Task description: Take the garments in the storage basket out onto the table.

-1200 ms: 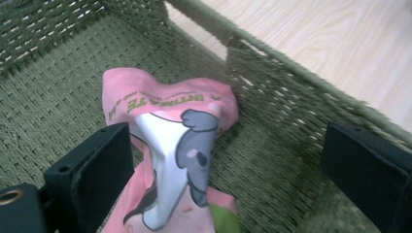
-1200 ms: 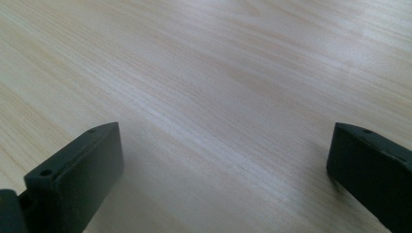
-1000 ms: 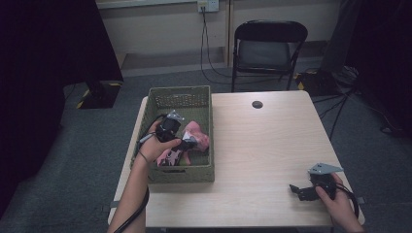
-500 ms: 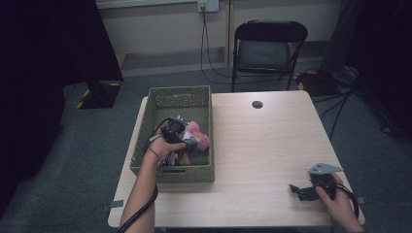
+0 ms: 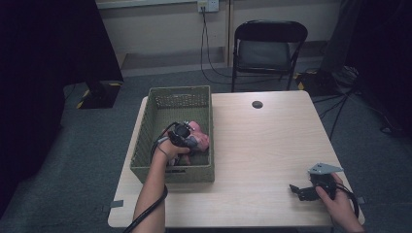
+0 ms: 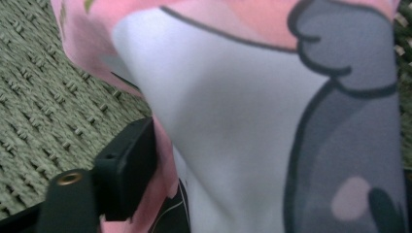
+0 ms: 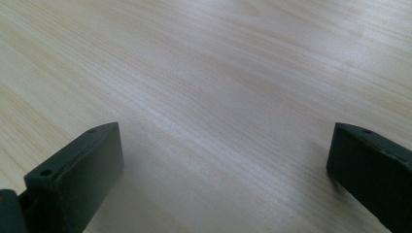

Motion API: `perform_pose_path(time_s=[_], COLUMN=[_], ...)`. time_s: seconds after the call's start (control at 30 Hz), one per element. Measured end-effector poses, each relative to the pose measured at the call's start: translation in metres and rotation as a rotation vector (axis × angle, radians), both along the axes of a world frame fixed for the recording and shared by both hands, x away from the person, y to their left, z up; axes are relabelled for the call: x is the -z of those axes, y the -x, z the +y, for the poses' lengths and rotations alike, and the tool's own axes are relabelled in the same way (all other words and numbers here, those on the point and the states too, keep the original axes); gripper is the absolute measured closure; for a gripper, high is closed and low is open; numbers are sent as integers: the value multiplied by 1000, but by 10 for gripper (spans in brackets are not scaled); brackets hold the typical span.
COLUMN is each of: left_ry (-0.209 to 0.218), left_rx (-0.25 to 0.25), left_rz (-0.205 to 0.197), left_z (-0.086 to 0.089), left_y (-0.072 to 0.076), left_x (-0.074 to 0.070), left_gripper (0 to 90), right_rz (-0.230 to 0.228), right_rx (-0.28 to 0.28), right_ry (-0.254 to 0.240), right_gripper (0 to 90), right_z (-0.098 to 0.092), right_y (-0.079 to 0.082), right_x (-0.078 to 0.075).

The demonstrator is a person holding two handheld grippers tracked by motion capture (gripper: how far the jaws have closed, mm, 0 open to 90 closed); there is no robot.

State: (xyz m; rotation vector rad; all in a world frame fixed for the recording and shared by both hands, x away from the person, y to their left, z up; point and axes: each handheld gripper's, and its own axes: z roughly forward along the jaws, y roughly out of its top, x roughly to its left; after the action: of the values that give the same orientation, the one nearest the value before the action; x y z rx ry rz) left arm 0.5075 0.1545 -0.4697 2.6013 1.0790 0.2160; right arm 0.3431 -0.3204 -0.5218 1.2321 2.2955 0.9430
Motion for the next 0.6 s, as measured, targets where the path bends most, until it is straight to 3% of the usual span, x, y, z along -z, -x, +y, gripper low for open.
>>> perform_pose_path(time_s=[0.13,0.23,0.33,0.43,0.6], left_ry=[-24,-47,-58,-101,-52], left_rx=[5,8,24,47,-16], left_rz=[24,3,9,0,-9], left_z=[-2,-3,-5,-6,-2], left_y=[0,0,2,5,8], left_x=[6,9,6,4,0], left_gripper=[301,322,422,571,656], right_rz=[0,0,0,0,0], right_rx=[0,0,0,0,0], right_ry=[0,0,0,0,0], right_gripper=[0,0,0,0,0], right_z=[0,0,0,0,0], right_y=[0,0,0,0,0], right_x=[0,0,0,0,0])
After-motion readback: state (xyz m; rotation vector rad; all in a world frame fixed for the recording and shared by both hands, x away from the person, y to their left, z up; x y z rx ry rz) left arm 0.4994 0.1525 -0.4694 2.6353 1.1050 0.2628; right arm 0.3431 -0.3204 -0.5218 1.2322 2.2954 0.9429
